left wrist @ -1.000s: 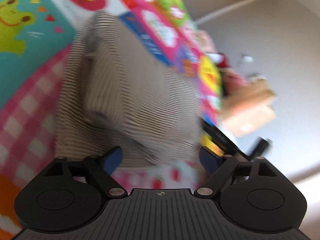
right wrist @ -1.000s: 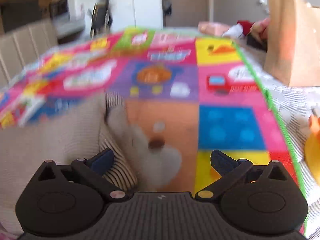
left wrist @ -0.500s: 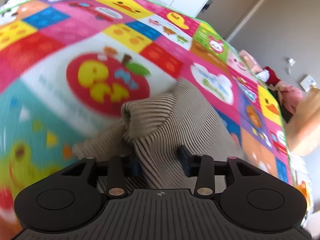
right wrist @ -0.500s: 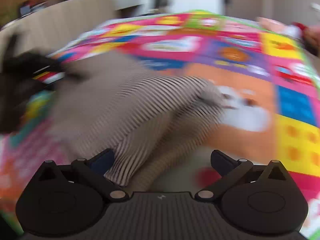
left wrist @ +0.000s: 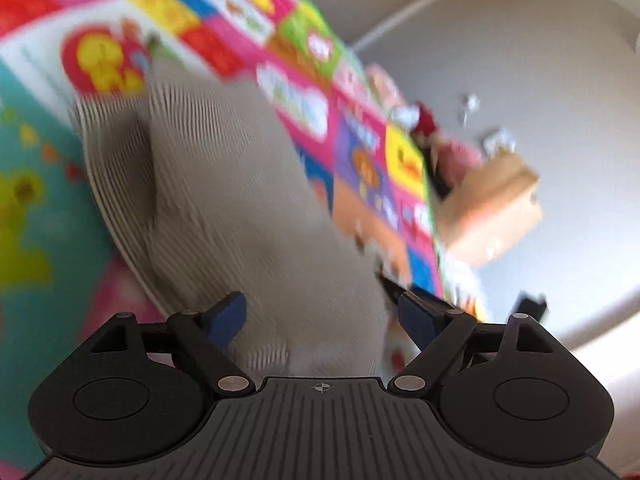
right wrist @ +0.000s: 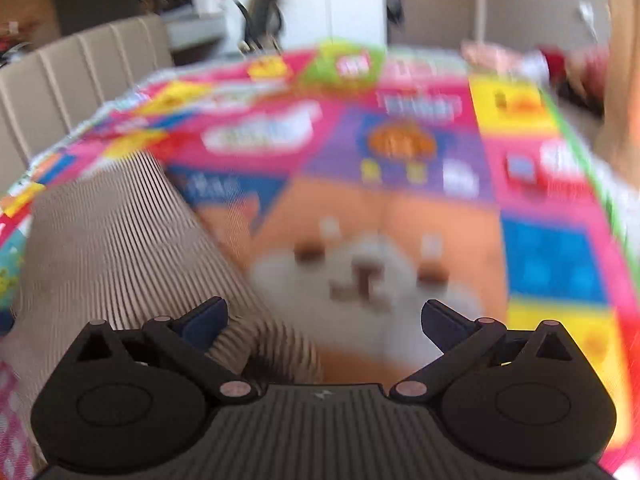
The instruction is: Fold clothes
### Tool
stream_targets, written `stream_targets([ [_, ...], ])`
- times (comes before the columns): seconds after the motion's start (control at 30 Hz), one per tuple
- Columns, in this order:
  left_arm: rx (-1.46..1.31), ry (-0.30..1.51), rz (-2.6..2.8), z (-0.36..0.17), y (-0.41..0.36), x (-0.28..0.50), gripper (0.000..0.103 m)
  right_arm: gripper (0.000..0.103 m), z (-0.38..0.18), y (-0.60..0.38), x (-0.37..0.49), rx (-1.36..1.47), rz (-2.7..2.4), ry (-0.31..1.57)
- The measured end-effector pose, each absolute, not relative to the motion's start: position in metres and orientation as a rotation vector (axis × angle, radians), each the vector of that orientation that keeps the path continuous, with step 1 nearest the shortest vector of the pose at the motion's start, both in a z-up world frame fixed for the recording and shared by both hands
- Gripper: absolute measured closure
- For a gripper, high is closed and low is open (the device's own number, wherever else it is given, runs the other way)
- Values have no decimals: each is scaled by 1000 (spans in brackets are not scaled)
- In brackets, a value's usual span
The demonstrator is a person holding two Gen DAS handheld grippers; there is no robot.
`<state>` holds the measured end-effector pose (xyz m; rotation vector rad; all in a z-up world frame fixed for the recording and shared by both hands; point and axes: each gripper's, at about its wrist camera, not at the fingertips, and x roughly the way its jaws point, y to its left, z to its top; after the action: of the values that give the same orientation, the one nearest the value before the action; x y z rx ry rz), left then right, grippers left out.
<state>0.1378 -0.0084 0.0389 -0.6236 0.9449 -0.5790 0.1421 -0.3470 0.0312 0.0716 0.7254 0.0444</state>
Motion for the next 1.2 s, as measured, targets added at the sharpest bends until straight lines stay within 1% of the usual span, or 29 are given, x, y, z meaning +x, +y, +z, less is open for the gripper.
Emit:
stream_targets([
  [0.07, -507, 962, -538, 34, -19, 138, 19, 0, 18, -345, 132, 112, 14, 748],
  [0.13, -433, 959, -496, 34, -16, 142, 20, 0, 19, -333, 113, 125, 17, 756],
  [0.27, -396, 929, -412, 42, 10, 151, 19, 0, 18, -291, 76, 98, 132, 774],
  [0.37, -341, 944, -351, 39, 30, 151, 19, 0, 18, -254, 55, 41, 207, 772],
  [0.47, -327, 961, -356, 38, 41, 135, 17, 0, 19, -237, 46, 33, 196, 770],
  [0.67, -301, 933, -389, 31, 45, 87, 12, 0, 21, -238, 44, 56, 167, 792],
  [0.83, -322, 885, -360, 25, 46, 65, 12, 0, 20, -238, 39, 52, 141, 786],
  [0.97, -312, 895, -365, 24, 46, 54, 12, 0, 20, -239, 36, 9, 126, 786],
  [1.13, -188, 905, -407, 23, 28, 36, 13, 0, 20, -248, 47, -80, 151, 801],
  [1.2, -164, 902, -427, 21, 22, 29, 12, 0, 21, -250, 49, -86, 153, 816],
])
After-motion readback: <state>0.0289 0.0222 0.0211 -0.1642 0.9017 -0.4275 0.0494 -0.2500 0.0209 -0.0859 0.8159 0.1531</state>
